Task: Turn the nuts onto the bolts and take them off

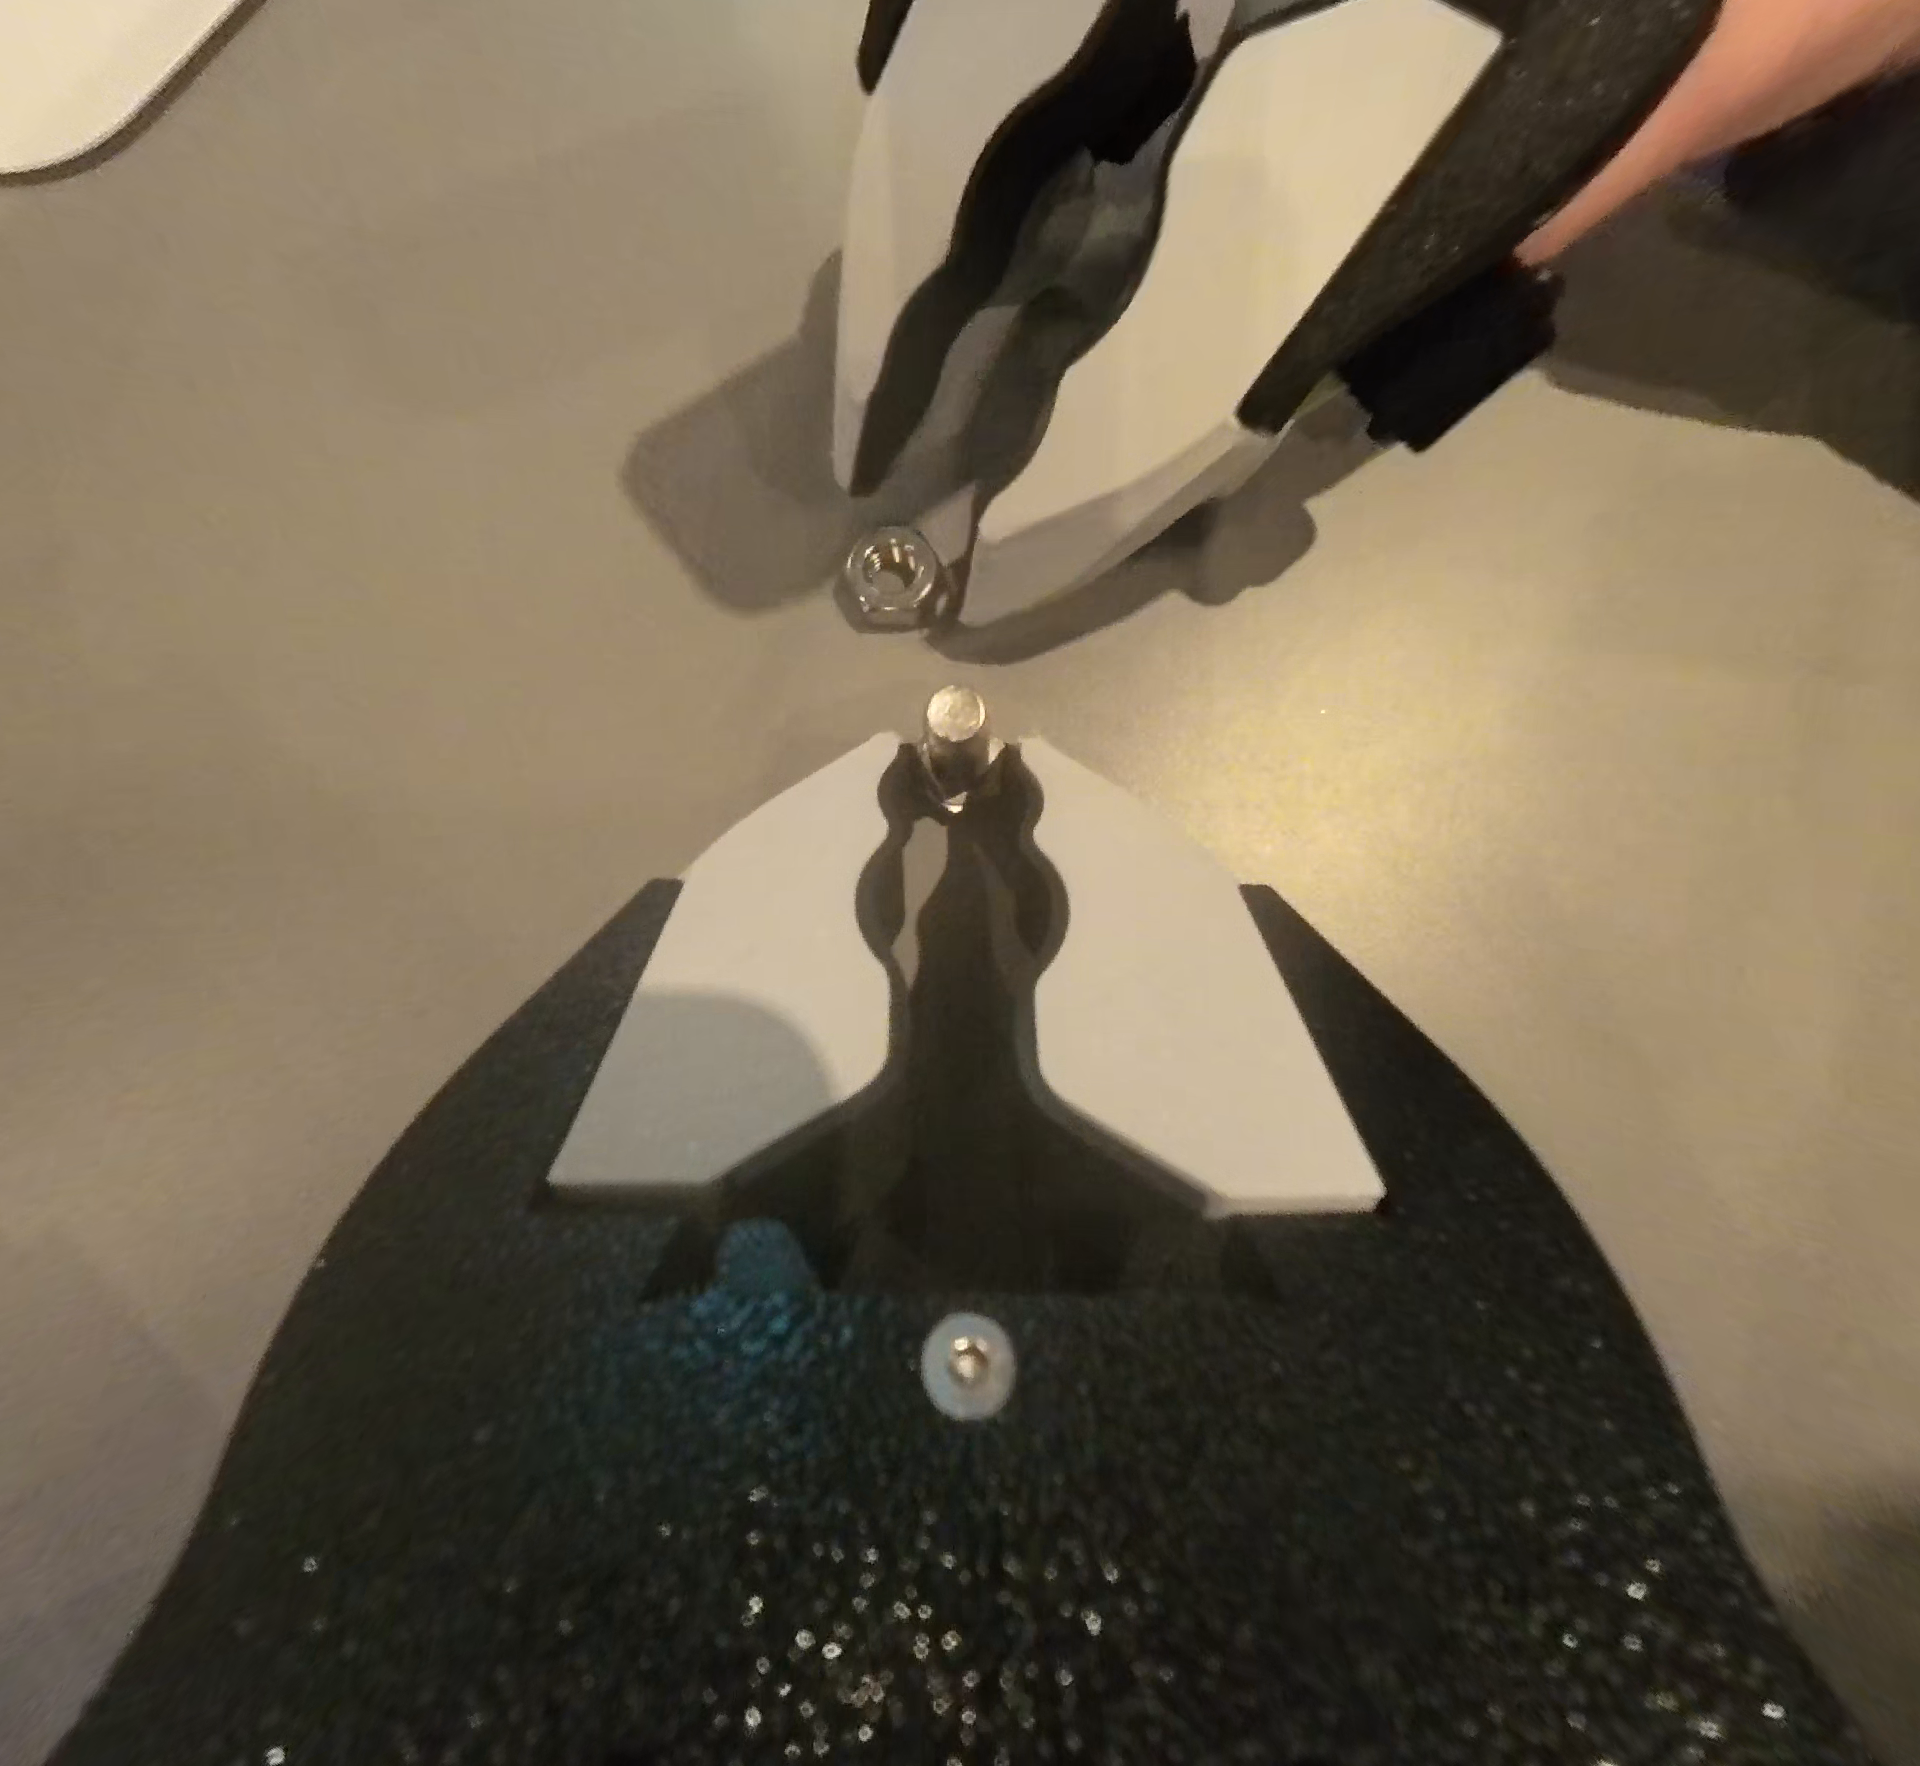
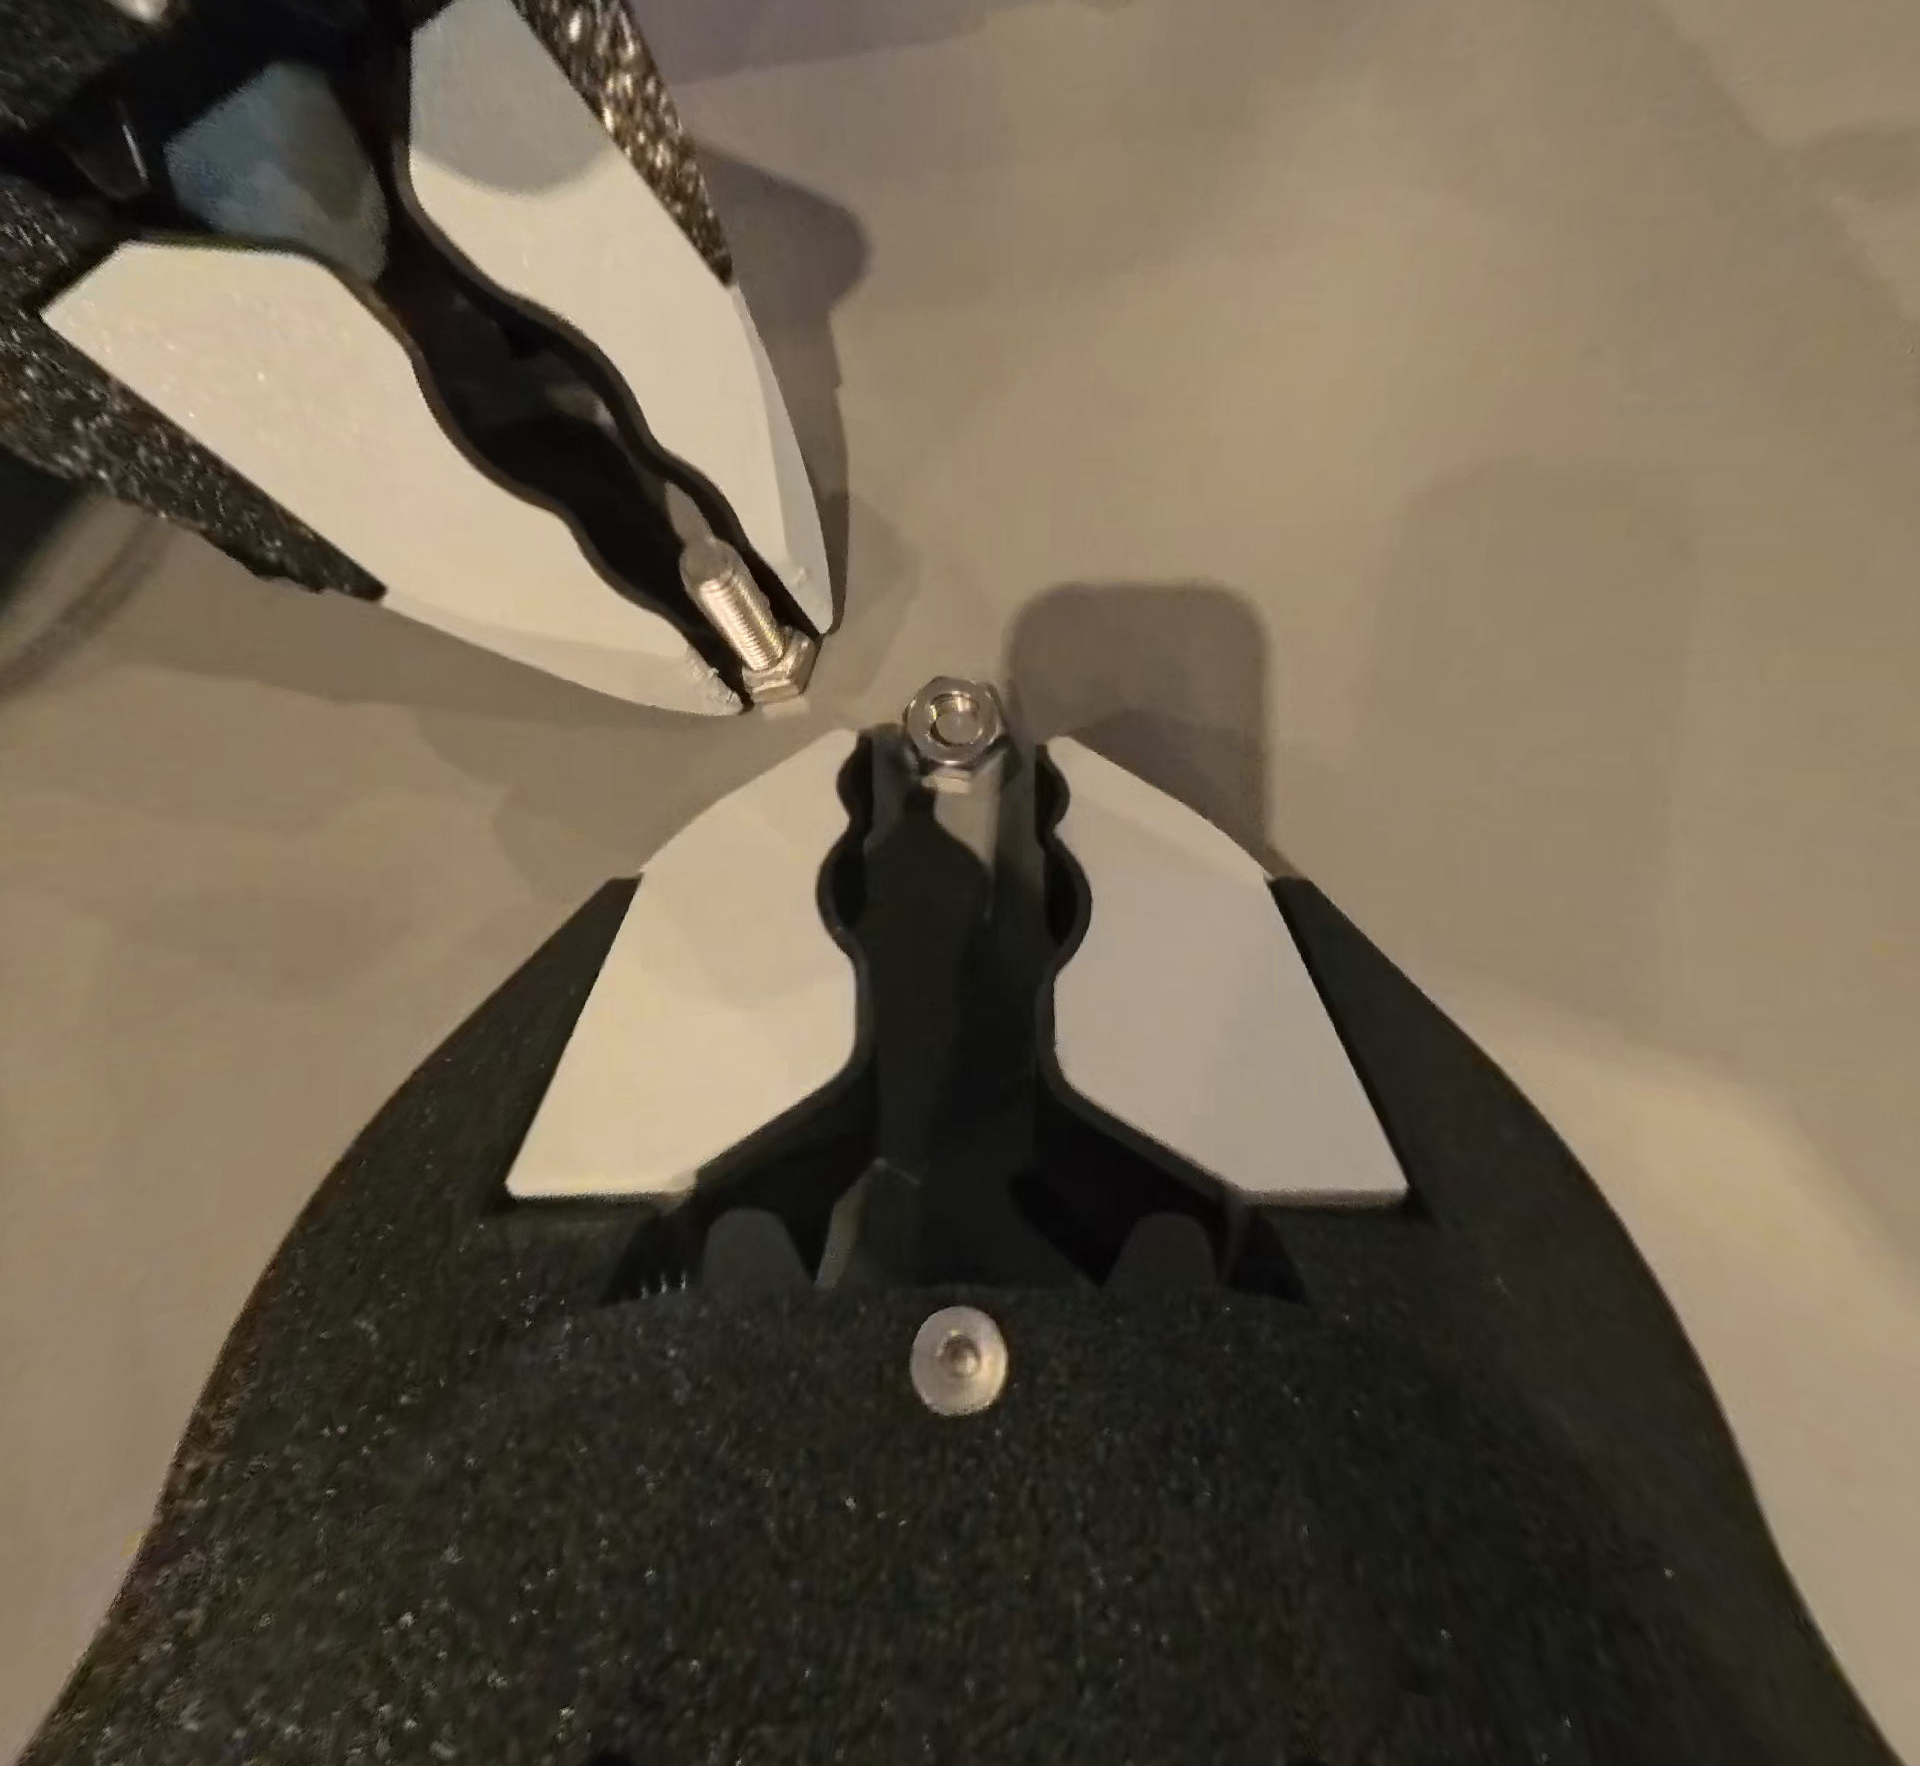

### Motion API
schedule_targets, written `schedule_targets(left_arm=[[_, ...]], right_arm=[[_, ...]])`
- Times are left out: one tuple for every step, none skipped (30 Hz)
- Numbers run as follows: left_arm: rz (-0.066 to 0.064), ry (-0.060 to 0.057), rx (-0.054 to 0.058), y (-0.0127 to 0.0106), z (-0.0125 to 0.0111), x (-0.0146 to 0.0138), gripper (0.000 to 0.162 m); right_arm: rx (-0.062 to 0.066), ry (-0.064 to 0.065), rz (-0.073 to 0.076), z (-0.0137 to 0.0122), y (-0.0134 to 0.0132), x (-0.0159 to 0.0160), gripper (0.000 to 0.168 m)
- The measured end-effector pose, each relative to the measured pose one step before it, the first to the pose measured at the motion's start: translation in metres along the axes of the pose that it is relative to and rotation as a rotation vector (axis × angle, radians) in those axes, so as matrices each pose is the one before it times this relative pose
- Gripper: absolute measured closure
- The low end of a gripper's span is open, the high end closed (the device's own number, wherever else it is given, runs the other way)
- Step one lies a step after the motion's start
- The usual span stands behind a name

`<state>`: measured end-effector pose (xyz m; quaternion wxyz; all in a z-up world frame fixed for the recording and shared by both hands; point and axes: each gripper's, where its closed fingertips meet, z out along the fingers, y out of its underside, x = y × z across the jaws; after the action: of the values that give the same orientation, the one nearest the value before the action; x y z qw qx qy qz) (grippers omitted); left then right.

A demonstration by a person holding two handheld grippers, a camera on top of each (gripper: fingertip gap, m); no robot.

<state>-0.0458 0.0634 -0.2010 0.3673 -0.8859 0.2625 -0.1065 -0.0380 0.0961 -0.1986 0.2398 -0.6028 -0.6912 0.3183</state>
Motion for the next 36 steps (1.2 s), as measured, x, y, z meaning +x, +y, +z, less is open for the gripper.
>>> schedule_targets(left_arm=[[0.0004,0.0001,0.0006,-0.00006,0.00002,0.00013,0.146],[0.0004,0.0003,0.0006,-0.00002,-0.00002,0.00006,0.146],[0.0003,0.0002,0.0005,-0.00007,0.00004,0.00000,0.146],[0.0005,0.0002,0.0007,0.00003,-0.00007,0.00010,0.146],[0.0008,0.0005,0.0008,-0.00004,0.00000,0.00006,0.146],[0.0005,0.0002,0.0005,-0.00007,0.00004,0.00000,0.146],[0.0003,0.0002,0.0009,-0.00009,-0.00011,-0.00002,0.146],[0.0001,0.0001,0.0018,-0.00007,-0.00003,0.00003,0.146],[0.0000,0.0000,0.0022,-0.00010,-0.00004,-0.00005,0.147],[-0.0001,0.0000,0.0023,-0.00012,-0.00016,0.00000,0.147],[0.0001,0.0001,0.0024,-0.00016,0.00001,0.00003,0.147],[-0.0002,-0.0001,0.0020,-0.00009,-0.00018,0.00000,0.147],[-0.0004,-0.0004,0.0012,-0.00006,-0.00002,-0.00005,0.147],[0.0000,0.0000,0.0006,-0.00008,0.00004,0.00001,0.147],[0.0000,0.0000,0.0007,0.00001,-0.00005,-0.00003,0.146],[-0.0002,-0.0001,0.0009,-0.00015,-0.00005,-0.00009,0.146],[-0.0002,-0.0002,0.0006,-0.00002,-0.00002,0.00005,0.146],[-0.0001,-0.0001,0.0000,-0.00006,0.00006,-0.00006,0.146],[0.0000,0.0000,-0.0006,0.00002,0.00002,-0.00006,0.146],[0.0000,0.0000,-0.0010,-0.00006,0.00012,0.00006,0.146],[0.0001,0.0001,-0.0013,0.00001,0.00007,-0.00003,0.146],[0.0004,0.0003,-0.0007,0.00003,0.00001,-0.00004,0.147],[0.0006,0.0006,0.0006,-0.00007,0.00004,0.00003,0.147],[0.0000,0.0000,0.0008,-0.00001,-0.00004,-0.00003,0.147],[-0.0002,-0.0003,0.0003,-0.00004,0.00002,-0.00003,0.147],[0.0001,-0.0003,0.0001,-0.00007,0.00007,-0.00010,0.147],[0.0000,-0.0005,-0.0003,0.00002,0.00000,-0.00021,0.147],[-0.0001,-0.0004,-0.0007,-0.00006,0.00011,-0.00007,0.146],[0.0000,0.0000,-0.0008,0.00001,0.00004,0.00002,0.147],[0.0001,0.0001,-0.0009,-0.00004,0.00010,-0.00001,0.147],[0.0000,0.0001,-0.0007,0.00000,0.00005,0.00004,0.147],[0.0000,0.0001,-0.0002,-0.00007,0.00008,0.00004,0.146],[0.0000,0.0001,-0.0001,0.00002,-0.00001,0.00002,0.146],[0.0000,0.0001,-0.0002,-0.00007,0.00008,0.00004,0.146],[0.0000,0.0001,-0.0002,-0.00003,0.00004,-0.00004,0.146],[0.0000,0.0001,-0.0005,-0.00003,0.00006,0.00004,0.146]], right_arm=[[-0.0359,-0.0082,-0.0214,0.00121,0.00219,-0.00074,0.139],[-0.0148,-0.0040,-0.0198,0.00098,-0.00078,-0.00023,0.141],[-0.0127,-0.0051,-0.0122,0.00113,-0.00088,-0.00017,0.143],[-0.0107,-0.0019,-0.0061,0.00114,-0.00094,0.00052,0.146],[-0.0088,0.0011,-0.0065,0.00075,-0.00066,0.00058,0.149],[-0.0040,-0.0021,-0.0069,0.00058,-0.00057,-0.00050,0.149],[-0.0017,0.0028,-0.0063,0.00028,-0.00021,-0.00038,0.149],[0.0011,0.0069,-0.0071,0.00000,0.00011,-0.00019,0.149],[0.0030,0.0055,-0.0038,-0.00020,0.00022,-0.00031,0.149],[0.0039,0.0052,0.0004,-0.00009,0.00003,-0.00011,0.149],[0.0062,0.0067,-0.0008,-0.00008,-0.00011,0.00021,0.149],[0.0072,0.0068,-0.0041,-0.00029,0.00005,0.00048,0.149],[0.0075,0.0040,-0.0022,-0.00084,-0.00025,0.00036,0.149],[0.0137,-0.0026,0.0015,-0.00157,-0.00172,-0.00018,0.149],[0.0202,-0.0065,0.0047,-0.00246,-0.00310,-0.00050,0.150],[0.0232,-0.0121,0.0056,-0.00311,-0.00414,-0.00125,0.150],[0.0243,-0.0160,0.0045,-0.00334,-0.00479,-0.00194,0.150],[0.0264,-0.0178,0.0024,-0.00349,-0.00529,-0.00268,0.150],[0.0259,-0.0211,0.0027,-0.00315,-0.00576,-0.00362,0.150],[0.0180,-0.0181,0.0074,-0.00243,-0.00516,-0.00356,0.150],[0.0050,-0.0145,0.0076,-0.00133,-0.00386,-0.00338,0.150],[0.0003,-0.0123,-0.0024,-0.00033,-0.00336,-0.00373,0.150],[-0.0047,-0.0088,-0.0106,0.00055,-0.00262,-0.00393,0.150],[-0.0082,-0.0024,-0.0138,0.00090,-0.00237,-0.00327,0.150],[-0.0122,-0.0001,-0.0134,0.00115,-0.00173,-0.00291,0.150],[-0.0191,0.0073,-0.0120,0.00134,-0.00065,-0.00162,0.150],[-0.0269,0.0152,-0.0129,0.00131,0.00074,-0.00010,0.150],[-0.0281,0.0157,-0.0151,0.00132,0.00150,0.00011,0.150],[-0.0211,0.0059,-0.0118,0.00117,0.00115,-0.00096,0.150],[-0.0126,0.0013,-0.0037,0.00113,0.00046,-0.00103,0.150],[-0.0089,0.0029,-0.0003,0.00101,0.00034,-0.00040,0.150],[-0.0092,0.0044,-0.0024,0.00094,0.00069,0.00006,0.150],[-0.0102,0.0056,-0.0040,0.00103,0.00106,0.00019,0.150],[-0.0082,0.0037,-0.0025,0.00096,0.00071,0.00012,0.150],[-0.0053,0.0015,-0.0005,0.00078,0.00030,-0.00018,0.150],[-0.0029,-0.0006,-0.0006,0.00073,0.00008,-0.00041,0.150]])
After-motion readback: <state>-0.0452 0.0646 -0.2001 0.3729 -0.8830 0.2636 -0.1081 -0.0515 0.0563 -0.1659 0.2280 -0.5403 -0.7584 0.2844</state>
